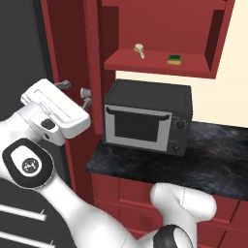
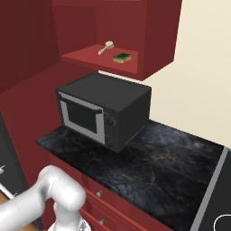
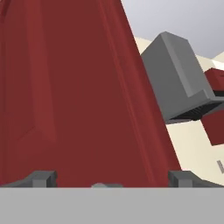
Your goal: Pick up the dish brush and sponge from the sink, and place them back in the cabinet, and close the cabinet door.
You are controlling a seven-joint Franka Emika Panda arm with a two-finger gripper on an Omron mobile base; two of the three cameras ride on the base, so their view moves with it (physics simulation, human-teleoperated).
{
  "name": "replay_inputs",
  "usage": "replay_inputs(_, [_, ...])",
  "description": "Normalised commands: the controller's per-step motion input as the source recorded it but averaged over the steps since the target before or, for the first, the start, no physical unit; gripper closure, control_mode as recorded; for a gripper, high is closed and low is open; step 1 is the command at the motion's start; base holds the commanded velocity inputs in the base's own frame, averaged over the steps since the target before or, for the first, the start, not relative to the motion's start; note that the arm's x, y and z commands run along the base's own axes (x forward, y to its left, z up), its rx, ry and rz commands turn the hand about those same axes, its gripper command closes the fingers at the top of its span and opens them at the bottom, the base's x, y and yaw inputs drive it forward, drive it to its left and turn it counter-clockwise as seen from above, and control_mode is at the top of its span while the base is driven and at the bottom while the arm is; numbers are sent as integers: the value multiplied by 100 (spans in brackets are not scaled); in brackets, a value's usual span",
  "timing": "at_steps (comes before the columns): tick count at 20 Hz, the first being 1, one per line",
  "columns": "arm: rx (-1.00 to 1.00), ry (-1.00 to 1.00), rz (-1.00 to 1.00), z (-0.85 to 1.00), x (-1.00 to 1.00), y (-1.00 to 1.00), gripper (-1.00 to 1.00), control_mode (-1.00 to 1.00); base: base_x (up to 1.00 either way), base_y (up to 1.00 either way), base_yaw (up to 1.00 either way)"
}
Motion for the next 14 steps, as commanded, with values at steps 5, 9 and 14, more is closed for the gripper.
replay_inputs(5, [0,-3,0,0,17,-49,-100,-100,0,0,0])
replay_inputs(9, [0,-2,0,0,18,-46,-100,-100,0,0,0])
replay_inputs(14, [0,0,0,0,23,-44,-100,-100,0,0,0])
